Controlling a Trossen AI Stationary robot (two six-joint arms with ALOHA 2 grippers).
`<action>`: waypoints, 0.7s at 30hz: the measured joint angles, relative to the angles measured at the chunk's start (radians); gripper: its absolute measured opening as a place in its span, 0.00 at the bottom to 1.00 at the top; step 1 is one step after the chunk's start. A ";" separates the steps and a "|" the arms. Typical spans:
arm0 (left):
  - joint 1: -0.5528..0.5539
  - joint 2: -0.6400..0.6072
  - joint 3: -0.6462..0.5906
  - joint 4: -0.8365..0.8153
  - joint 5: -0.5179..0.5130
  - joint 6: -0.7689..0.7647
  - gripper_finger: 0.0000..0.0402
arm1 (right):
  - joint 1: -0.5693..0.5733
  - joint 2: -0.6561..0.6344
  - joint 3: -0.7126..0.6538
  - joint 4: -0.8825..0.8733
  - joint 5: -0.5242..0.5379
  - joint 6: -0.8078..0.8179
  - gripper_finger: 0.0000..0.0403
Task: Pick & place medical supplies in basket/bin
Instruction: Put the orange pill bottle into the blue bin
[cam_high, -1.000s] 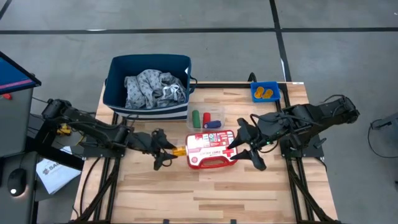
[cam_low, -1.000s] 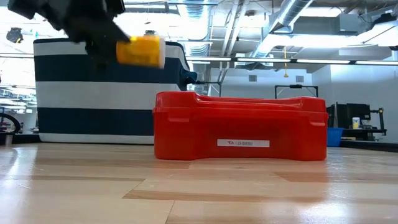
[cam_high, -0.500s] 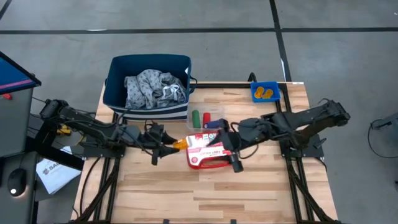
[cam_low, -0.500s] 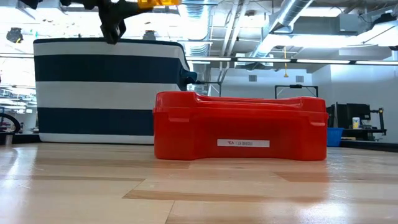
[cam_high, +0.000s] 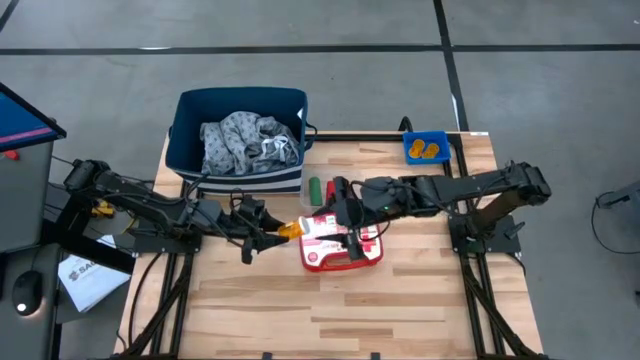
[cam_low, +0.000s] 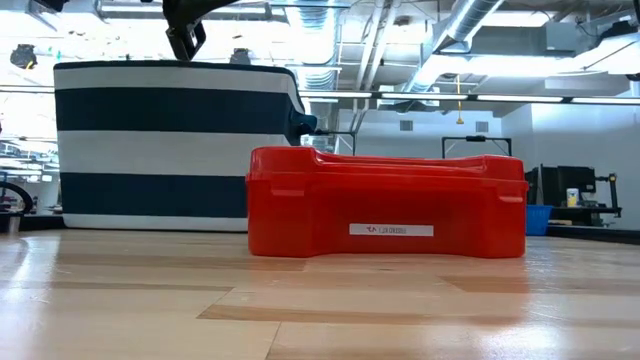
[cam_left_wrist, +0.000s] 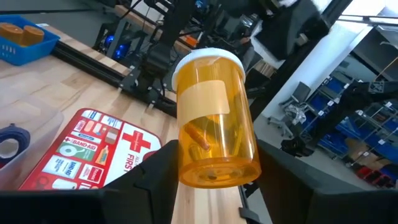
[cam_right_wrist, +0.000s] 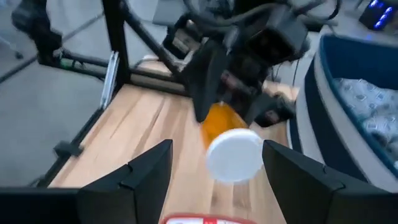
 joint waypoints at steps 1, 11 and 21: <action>0.000 0.000 0.000 0.001 0.001 0.000 0.45 | -0.006 0.009 -0.001 0.013 -0.001 -0.001 0.61; 0.000 0.000 -0.001 0.018 0.001 0.001 0.46 | -0.057 0.034 0.001 0.075 -0.074 0.095 0.61; 0.000 0.000 -0.001 0.033 0.000 0.006 0.46 | -0.063 0.034 0.001 0.123 -0.105 0.167 0.61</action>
